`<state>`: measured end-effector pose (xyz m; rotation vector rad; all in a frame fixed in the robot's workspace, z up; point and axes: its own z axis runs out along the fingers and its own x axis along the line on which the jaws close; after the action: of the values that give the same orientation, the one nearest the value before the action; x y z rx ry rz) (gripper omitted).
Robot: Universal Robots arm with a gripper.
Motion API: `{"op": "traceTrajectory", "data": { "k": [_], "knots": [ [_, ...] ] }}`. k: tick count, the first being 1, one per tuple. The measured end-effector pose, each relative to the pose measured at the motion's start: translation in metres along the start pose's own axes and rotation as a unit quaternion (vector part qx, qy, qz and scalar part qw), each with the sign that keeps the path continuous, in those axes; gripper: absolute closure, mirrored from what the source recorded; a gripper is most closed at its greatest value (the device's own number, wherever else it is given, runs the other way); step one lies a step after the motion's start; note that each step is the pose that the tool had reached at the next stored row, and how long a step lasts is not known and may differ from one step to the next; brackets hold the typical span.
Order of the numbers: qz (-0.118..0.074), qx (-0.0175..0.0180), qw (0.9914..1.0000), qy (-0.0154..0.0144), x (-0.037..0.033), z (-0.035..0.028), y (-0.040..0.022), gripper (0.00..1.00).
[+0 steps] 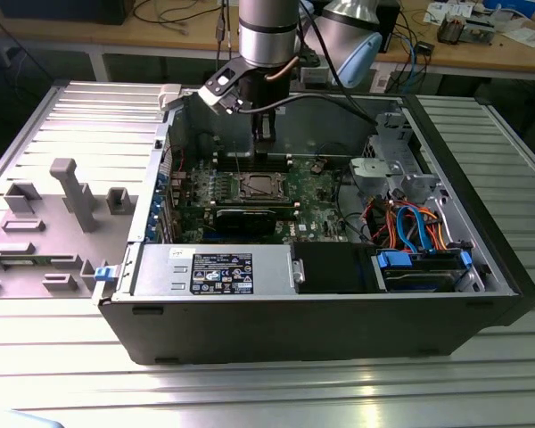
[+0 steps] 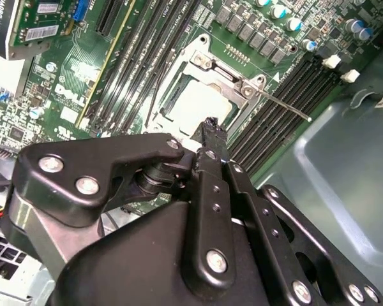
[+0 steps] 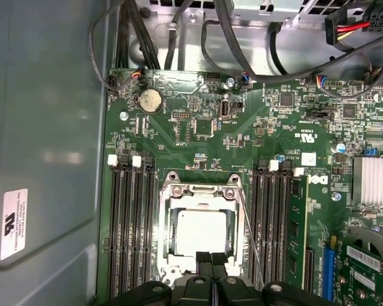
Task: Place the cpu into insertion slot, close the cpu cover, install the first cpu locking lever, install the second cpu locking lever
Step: 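Install the first cpu locking lever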
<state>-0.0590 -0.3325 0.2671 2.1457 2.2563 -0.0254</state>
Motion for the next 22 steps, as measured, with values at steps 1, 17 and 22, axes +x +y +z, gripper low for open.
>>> {"op": "traceTrajectory", "data": {
  "k": [1,17,22],
  "knots": [
    [0.000,0.0000,1.00000,0.0001,0.0000,0.0000,0.0000,0.89],
    [-0.072,-0.0022,0.99739,0.0005,0.0000,-0.0001,0.0000,0.89],
    [-0.117,-0.0036,0.99316,0.0008,0.0000,0.0001,0.0000,0.89]
  ]
}}
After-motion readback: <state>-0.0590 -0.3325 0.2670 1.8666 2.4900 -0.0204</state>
